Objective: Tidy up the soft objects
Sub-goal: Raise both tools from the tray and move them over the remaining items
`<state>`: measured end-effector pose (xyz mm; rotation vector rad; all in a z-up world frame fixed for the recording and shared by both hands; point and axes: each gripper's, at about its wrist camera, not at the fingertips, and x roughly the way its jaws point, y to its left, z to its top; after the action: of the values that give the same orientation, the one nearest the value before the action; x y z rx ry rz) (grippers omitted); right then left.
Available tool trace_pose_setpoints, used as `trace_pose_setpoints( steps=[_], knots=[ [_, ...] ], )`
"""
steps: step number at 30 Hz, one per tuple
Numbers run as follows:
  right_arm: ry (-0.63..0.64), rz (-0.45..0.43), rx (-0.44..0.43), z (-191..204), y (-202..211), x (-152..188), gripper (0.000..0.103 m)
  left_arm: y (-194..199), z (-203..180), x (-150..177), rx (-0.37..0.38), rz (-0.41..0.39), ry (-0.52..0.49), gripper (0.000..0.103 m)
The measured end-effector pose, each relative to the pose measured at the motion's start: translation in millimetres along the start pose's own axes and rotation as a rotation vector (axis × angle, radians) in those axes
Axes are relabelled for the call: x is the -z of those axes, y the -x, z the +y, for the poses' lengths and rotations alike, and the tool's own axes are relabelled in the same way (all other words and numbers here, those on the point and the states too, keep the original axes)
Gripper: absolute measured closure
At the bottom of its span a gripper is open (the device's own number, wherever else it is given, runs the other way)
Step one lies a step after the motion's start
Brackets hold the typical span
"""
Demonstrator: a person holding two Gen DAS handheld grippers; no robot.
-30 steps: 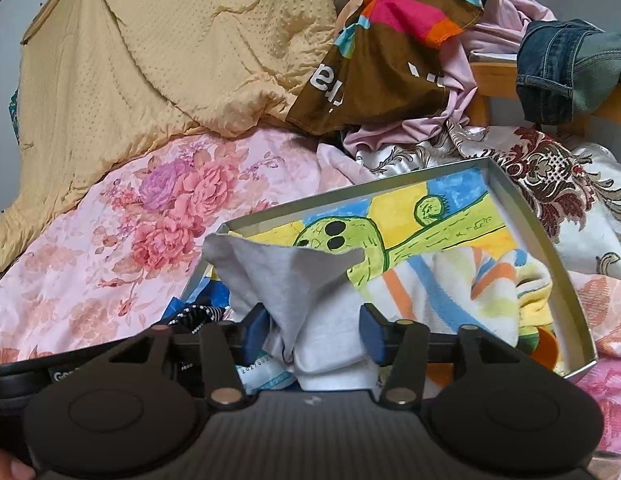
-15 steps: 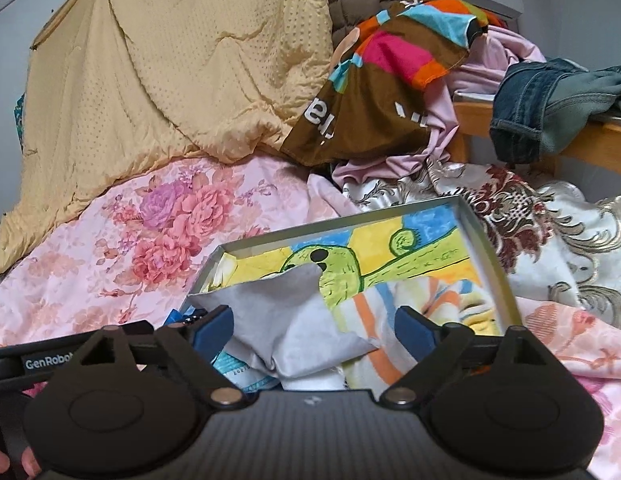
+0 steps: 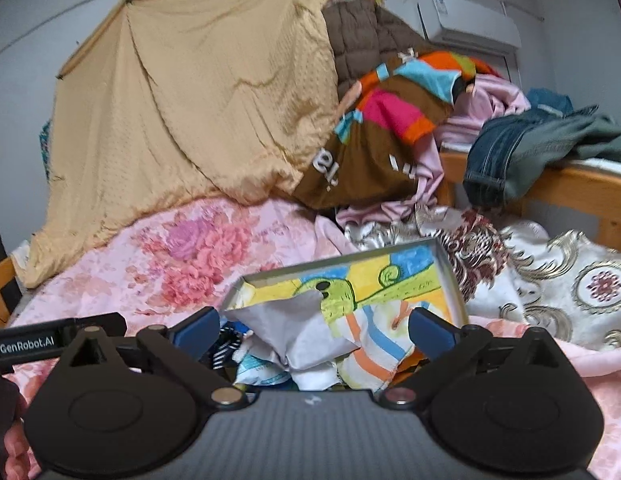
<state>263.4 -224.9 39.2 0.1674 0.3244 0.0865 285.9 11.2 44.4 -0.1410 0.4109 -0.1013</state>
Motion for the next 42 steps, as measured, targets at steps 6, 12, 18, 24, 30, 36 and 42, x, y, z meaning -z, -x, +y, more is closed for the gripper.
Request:
trace_pose_setpoints(
  steps=[6,12,18,24,30,36,42],
  knots=[
    [0.018,-0.052,-0.008,1.1,49.1,6.3,0.0,42.2,-7.8,7.3,-0.001,-0.006,0.004,0.001],
    [0.069,-0.084,0.002,5.1,88.9,17.9,0.0,74.7,-16.4,20.0,0.023,-0.015,0.007,0.001],
    [0.061,-0.072,0.006,2.9,113.5,30.8,0.0,97.0,-22.0,41.9,0.038,0.025,0.017,0.001],
    [0.051,-0.056,0.028,-2.9,130.5,41.7,0.0,111.6,-27.1,57.3,0.032,0.036,-0.019,0.001],
    [-0.01,0.035,0.027,-13.5,134.9,54.1,0.0,112.5,-27.5,72.8,0.0,0.09,-0.029,0.001],
    [-0.051,0.132,0.05,-18.1,126.2,66.8,0.0,110.0,-30.9,82.2,-0.041,0.133,-0.063,0.001],
    [-0.051,0.179,0.052,-14.3,120.5,73.2,0.0,104.0,-27.1,89.2,-0.065,0.2,-0.061,0.001]
  ],
)
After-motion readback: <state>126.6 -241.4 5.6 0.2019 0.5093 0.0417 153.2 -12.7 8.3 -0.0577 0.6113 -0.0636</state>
